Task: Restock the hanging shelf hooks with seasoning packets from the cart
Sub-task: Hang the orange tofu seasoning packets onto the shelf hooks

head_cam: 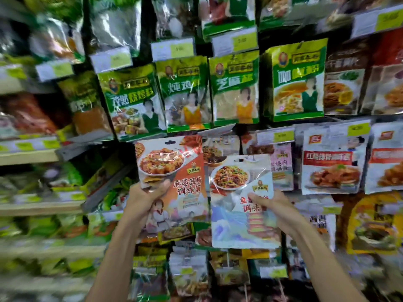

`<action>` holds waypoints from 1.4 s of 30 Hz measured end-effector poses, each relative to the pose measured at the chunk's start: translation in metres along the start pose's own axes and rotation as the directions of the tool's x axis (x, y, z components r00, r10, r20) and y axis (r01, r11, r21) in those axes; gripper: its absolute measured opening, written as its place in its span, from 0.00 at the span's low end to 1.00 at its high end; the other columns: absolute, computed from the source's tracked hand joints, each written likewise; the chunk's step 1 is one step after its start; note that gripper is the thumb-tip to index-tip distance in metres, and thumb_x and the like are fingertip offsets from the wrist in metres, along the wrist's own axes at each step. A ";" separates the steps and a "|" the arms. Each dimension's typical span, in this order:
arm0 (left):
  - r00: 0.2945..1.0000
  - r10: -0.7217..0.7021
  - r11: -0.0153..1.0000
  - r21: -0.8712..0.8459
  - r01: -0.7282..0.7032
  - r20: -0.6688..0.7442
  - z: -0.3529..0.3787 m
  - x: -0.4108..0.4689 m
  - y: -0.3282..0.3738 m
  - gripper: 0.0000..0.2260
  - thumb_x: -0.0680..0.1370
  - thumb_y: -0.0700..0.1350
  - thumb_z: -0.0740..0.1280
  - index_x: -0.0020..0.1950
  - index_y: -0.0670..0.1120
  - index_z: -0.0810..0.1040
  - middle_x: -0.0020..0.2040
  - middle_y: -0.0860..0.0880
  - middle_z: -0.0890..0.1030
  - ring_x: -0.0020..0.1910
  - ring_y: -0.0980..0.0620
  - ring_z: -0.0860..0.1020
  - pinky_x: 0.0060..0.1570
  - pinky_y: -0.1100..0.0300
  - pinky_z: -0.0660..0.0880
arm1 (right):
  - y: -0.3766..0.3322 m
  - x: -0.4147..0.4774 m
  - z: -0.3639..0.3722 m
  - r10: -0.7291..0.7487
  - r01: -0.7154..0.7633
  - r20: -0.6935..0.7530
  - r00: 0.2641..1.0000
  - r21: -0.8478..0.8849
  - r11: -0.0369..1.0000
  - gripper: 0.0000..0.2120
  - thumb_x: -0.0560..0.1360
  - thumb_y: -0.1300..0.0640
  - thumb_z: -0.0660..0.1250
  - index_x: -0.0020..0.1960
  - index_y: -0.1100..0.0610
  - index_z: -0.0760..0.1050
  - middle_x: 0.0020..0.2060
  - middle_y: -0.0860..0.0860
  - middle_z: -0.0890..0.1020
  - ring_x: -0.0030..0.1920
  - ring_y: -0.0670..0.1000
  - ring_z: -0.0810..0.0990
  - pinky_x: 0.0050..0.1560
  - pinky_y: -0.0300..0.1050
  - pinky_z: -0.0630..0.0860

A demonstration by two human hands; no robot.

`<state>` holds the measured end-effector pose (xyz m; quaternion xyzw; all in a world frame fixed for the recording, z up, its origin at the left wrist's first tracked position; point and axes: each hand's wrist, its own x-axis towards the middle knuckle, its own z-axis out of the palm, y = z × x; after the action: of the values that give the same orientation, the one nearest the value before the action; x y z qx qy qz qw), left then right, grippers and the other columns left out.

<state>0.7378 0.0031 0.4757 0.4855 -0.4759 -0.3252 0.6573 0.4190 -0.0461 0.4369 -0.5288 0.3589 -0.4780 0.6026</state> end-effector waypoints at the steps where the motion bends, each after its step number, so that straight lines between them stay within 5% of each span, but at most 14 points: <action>1: 1.000 0.003 1.000 0.001 -0.003 -0.018 -0.010 0.004 -0.002 0.10 0.60 0.47 0.78 0.41 0.50 0.87 0.43 0.46 0.86 0.42 0.48 0.83 0.44 0.52 0.80 | 0.004 0.005 0.009 -0.001 0.001 0.012 1.000 -0.005 1.000 0.13 0.64 0.52 0.75 0.46 0.55 0.77 0.36 0.48 0.84 0.36 0.47 0.81 0.38 0.40 0.75; 5: 0.999 -0.019 1.000 0.009 0.020 -0.051 -0.039 0.013 -0.008 0.12 0.61 0.48 0.79 0.43 0.49 0.86 0.45 0.45 0.86 0.48 0.43 0.83 0.51 0.45 0.78 | 0.014 0.024 0.031 0.025 -0.025 -0.014 1.000 -0.030 0.999 0.18 0.64 0.52 0.74 0.50 0.60 0.80 0.42 0.53 0.85 0.42 0.51 0.83 0.46 0.47 0.76; 10: 0.995 -0.009 1.000 0.015 0.011 -0.095 -0.053 0.021 -0.014 0.06 0.63 0.45 0.77 0.38 0.50 0.86 0.39 0.49 0.86 0.39 0.49 0.81 0.45 0.50 0.77 | 0.008 0.057 0.044 0.005 -0.009 -0.081 0.997 -0.050 0.999 0.10 0.70 0.55 0.73 0.50 0.58 0.81 0.48 0.55 0.86 0.50 0.54 0.83 0.55 0.52 0.78; 17: 0.987 -0.064 0.998 -0.017 0.062 -0.144 -0.069 0.026 -0.022 0.05 0.65 0.42 0.77 0.39 0.45 0.86 0.45 0.38 0.84 0.45 0.40 0.79 0.50 0.40 0.76 | -0.006 0.078 0.054 -0.003 -0.005 -0.115 0.993 -0.071 0.997 0.04 0.74 0.57 0.71 0.46 0.58 0.80 0.40 0.49 0.86 0.40 0.45 0.85 0.35 0.34 0.77; 20: 0.987 -0.060 0.998 -0.044 0.054 -0.150 -0.075 0.025 -0.027 0.02 0.68 0.39 0.76 0.38 0.45 0.86 0.41 0.39 0.84 0.42 0.40 0.77 0.44 0.46 0.76 | -0.010 0.080 0.054 -0.002 -0.010 -0.131 0.991 -0.090 0.996 0.06 0.75 0.58 0.70 0.49 0.60 0.80 0.43 0.51 0.85 0.39 0.43 0.84 0.32 0.31 0.75; 23: 0.988 -0.043 0.998 -0.052 0.035 -0.151 -0.081 0.024 -0.030 0.03 0.70 0.37 0.74 0.38 0.44 0.85 0.41 0.37 0.81 0.40 0.42 0.74 0.42 0.47 0.73 | -0.014 0.086 0.055 -0.004 -0.008 -0.132 0.991 -0.091 0.996 0.12 0.76 0.59 0.69 0.57 0.63 0.78 0.51 0.56 0.84 0.48 0.49 0.82 0.37 0.34 0.77; 28: 0.987 -0.030 1.000 -0.012 0.028 -0.159 -0.081 0.025 -0.032 0.12 0.72 0.35 0.73 0.30 0.47 0.83 0.27 0.47 0.78 0.21 0.53 0.71 0.25 0.66 0.69 | -0.017 0.094 0.061 0.030 -0.042 -0.191 0.981 -0.062 0.997 0.15 0.76 0.62 0.68 0.61 0.65 0.76 0.55 0.60 0.82 0.57 0.58 0.81 0.60 0.53 0.76; 31: 0.986 -0.053 0.997 -0.055 0.045 -0.158 -0.082 0.026 -0.030 0.03 0.71 0.37 0.74 0.38 0.43 0.84 0.37 0.40 0.81 0.34 0.46 0.75 0.39 0.54 0.73 | -0.014 0.097 0.061 0.052 -0.065 -0.203 0.978 -0.058 0.996 0.14 0.76 0.61 0.68 0.60 0.64 0.77 0.55 0.59 0.82 0.53 0.56 0.82 0.51 0.48 0.78; 37: 0.988 -0.053 0.996 -0.080 0.042 -0.142 -0.075 0.027 -0.026 0.06 0.69 0.38 0.74 0.43 0.39 0.81 0.30 0.50 0.83 0.23 0.57 0.77 0.24 0.66 0.72 | -0.008 0.110 0.058 0.053 -0.066 -0.254 0.966 -0.045 0.997 0.12 0.76 0.61 0.69 0.58 0.64 0.77 0.54 0.59 0.83 0.52 0.56 0.82 0.53 0.49 0.76; 42: 0.988 -0.098 0.989 -0.124 0.083 -0.123 -0.074 0.023 -0.031 0.14 0.65 0.41 0.75 0.49 0.40 0.83 0.43 0.45 0.86 0.39 0.48 0.84 0.37 0.57 0.81 | 0.000 0.123 0.055 0.035 -0.062 -0.273 0.961 -0.090 0.994 0.09 0.76 0.60 0.69 0.55 0.62 0.78 0.53 0.58 0.83 0.49 0.52 0.81 0.54 0.48 0.76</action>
<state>0.8168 -0.0031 0.4475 0.4866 -0.3897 -0.3503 0.6990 0.5057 -0.1473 0.4556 -0.4782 0.4738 -0.5128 0.5329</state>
